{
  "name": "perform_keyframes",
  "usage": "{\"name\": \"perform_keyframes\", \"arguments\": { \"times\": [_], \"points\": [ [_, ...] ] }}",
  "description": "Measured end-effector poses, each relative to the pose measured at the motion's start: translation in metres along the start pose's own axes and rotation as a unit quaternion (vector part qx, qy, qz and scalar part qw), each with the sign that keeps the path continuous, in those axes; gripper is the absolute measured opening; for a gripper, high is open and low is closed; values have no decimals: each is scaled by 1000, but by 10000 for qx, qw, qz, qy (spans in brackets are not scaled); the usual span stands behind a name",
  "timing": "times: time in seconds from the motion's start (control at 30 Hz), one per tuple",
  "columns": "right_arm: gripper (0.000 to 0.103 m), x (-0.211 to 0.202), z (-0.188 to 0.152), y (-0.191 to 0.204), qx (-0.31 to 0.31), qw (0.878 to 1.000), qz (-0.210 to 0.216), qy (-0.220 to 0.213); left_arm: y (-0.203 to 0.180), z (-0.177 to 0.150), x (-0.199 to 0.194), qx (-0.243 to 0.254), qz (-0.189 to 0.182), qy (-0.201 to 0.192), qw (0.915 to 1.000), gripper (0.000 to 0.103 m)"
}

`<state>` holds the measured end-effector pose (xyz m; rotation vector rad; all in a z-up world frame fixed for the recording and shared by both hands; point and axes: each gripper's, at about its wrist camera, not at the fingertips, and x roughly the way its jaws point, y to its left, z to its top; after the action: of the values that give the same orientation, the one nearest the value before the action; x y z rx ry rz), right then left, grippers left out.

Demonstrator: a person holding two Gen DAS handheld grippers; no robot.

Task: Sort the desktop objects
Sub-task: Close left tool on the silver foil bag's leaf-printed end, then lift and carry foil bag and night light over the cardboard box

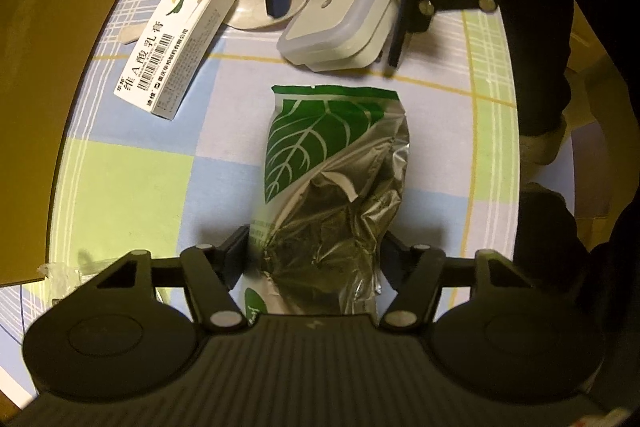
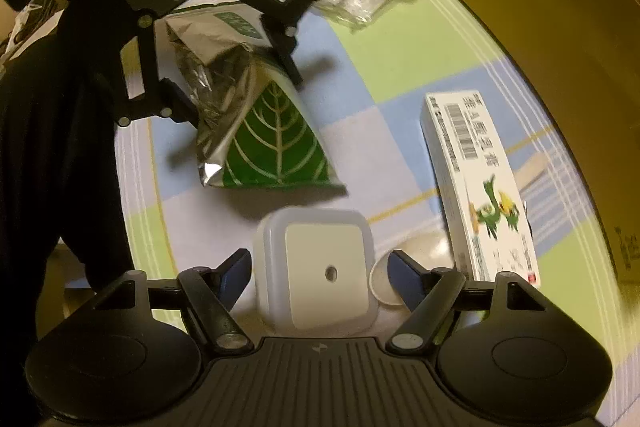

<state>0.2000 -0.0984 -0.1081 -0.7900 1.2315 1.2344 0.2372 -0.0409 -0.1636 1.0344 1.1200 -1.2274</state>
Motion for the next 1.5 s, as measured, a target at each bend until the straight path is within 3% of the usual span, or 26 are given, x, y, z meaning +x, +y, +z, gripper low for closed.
{"name": "perform_keyframes", "arguments": {
  "times": [0.27, 0.53, 0.73, 0.97, 1.03, 1.27, 1.5],
  "points": [
    [73, -17, -22, -6, 141, 9994, -270, 142, -2, 0, 4, -57, 69, 23, 10000, 62],
    [73, -24, -7, 10, -78, 9996, 75, -244, -4, -1, 9, -30, 61, 49, 10000, 62],
    [73, -2, 14, 4, -437, 9989, 167, 81, -1, 8, 14, -30, 18, 29, 10000, 63],
    [71, 18, 12, -2, -705, 9960, 226, 491, 4, 4, 18, -29, -75, -58, 10000, 66],
    [62, 18, 9, -1, -761, 9960, 130, 450, 5, 4, 20, -21, -97, -76, 9999, 66],
    [61, 16, -2, 8, -608, 9977, 120, 281, 5, 5, 24, -78, -61, -39, 9999, 67],
    [61, 2, -15, 19, -415, 9990, -130, 61, 5, 7, 23, -377, 75, 60, 9992, 48]
  ]
}}
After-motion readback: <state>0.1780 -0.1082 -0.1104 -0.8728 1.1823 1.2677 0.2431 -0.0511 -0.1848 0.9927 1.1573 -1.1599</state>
